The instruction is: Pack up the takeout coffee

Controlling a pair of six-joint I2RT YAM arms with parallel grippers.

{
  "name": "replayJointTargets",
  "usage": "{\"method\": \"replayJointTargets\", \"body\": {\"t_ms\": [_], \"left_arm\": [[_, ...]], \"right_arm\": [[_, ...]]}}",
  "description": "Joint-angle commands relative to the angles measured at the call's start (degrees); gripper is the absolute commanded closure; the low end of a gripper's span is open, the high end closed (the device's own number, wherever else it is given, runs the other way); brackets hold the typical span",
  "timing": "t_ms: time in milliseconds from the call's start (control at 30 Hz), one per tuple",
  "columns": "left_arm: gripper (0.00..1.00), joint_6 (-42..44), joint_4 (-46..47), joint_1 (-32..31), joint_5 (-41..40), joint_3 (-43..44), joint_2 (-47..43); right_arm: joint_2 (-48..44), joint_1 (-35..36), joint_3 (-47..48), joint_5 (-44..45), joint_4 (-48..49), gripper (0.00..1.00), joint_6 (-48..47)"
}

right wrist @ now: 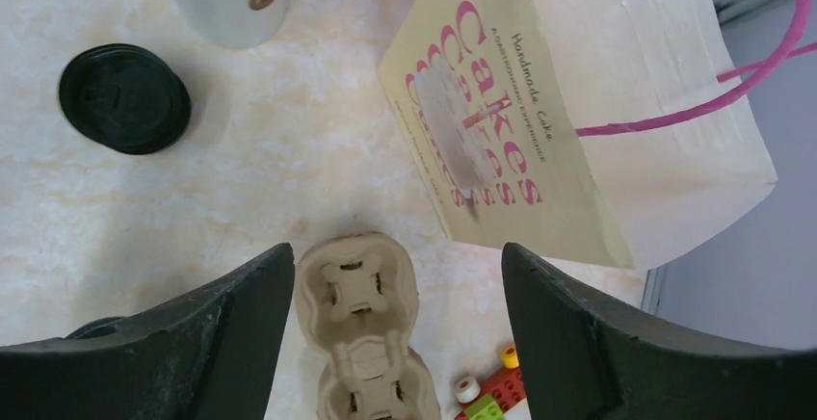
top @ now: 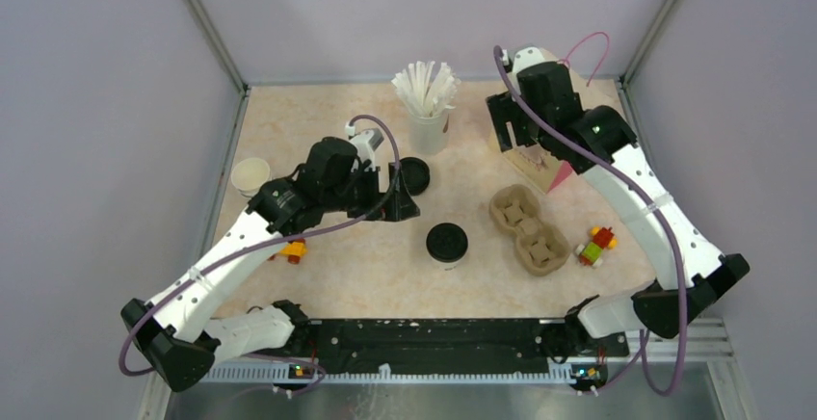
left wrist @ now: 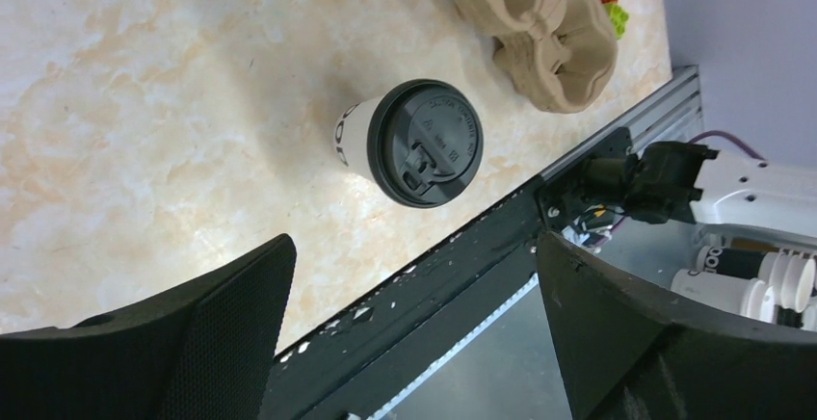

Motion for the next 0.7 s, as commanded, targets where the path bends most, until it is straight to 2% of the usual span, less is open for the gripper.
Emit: {"method": "replayJointTargets", "body": {"t_ms": [0, 167, 333, 500, 667], "left_arm": [[0.01, 3.3, -1.3, 0.1, -0.3, -1.4, -1.7], [0.04, 5.5, -0.6, 0.2, 4.7, -3.0, -1.9], [0.12, 6.5, 2.9, 0.2, 8.0, -3.8, 1.7], [0.23, 5.1, 7.0, -0.1, 10.3, -2.5, 10.2], [0.31, 5.3, 2.3, -1.1, 10.6, 5.9, 21.2]], "right_arm": [[0.1, -6.8, 2.4, -4.0, -0.2, 0.25, -1.4], [2.4, -13.3, 6.3, -11.8, 2.1, 0.27, -1.5], [3.0, -13.4, 7.4, -20.1, 3.8, 0.30, 4.9], [-0.4, -13.4, 4.2, -24.5, 4.7, 0.30, 8.7], [-5.8, -13.4, -0.6, -28.2, 6.3, 0.30, 11.7]]}}
